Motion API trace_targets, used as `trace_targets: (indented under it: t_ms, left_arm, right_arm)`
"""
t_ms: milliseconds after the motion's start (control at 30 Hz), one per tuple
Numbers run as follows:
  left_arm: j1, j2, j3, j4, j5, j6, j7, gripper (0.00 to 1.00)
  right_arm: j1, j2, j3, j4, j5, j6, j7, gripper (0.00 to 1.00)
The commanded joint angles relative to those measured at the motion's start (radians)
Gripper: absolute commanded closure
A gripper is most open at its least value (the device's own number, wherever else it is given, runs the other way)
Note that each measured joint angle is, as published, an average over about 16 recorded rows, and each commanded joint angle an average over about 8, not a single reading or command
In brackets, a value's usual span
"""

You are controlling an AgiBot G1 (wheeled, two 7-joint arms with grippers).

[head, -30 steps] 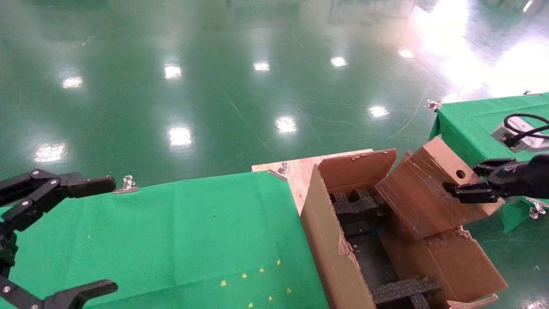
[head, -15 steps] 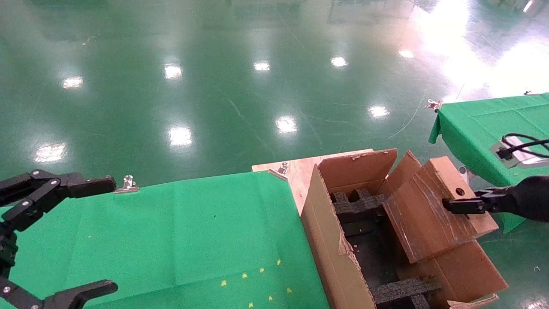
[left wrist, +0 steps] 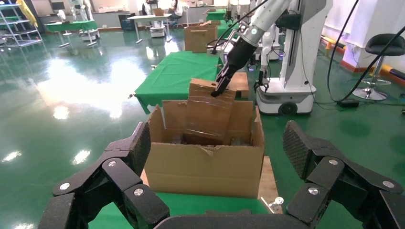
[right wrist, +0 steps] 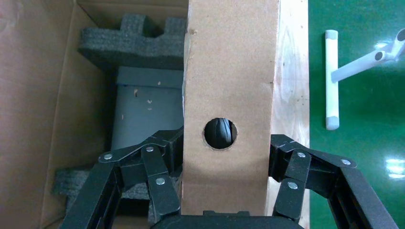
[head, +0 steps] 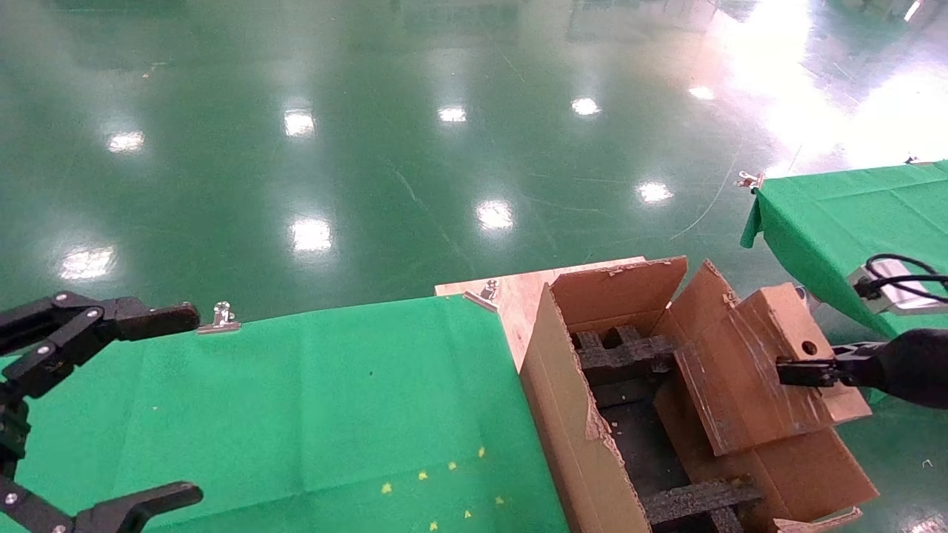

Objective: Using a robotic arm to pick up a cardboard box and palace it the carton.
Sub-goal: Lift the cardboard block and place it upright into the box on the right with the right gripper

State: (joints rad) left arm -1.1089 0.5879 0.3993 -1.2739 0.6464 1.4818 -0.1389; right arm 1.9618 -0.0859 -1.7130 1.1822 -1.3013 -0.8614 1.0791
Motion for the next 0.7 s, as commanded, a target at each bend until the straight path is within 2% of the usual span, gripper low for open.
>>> trace_targets:
  t_ms: [33, 333, 700]
  left_arm:
    - [0.000, 0.000, 0.000, 0.000, 0.000, 0.000, 0.000, 0.00]
    - [0.000, 0.000, 0.000, 0.000, 0.000, 0.000, 0.000, 0.00]
    - [0.000, 0.000, 0.001, 0.000, 0.000, 0.000, 0.000, 0.00]
  right_arm:
    - [-0.002, 0.009, -0.005, 0.038, -0.030, 0.015, 0.039, 1.00]
    - [-0.052, -0.010, -0.050, 0.088, -0.097, 0.100, 0.130, 1.00]
    - [-0.144, -0.092, -0.105, 0.039, -0.084, 0.222, 0.154, 1.00]
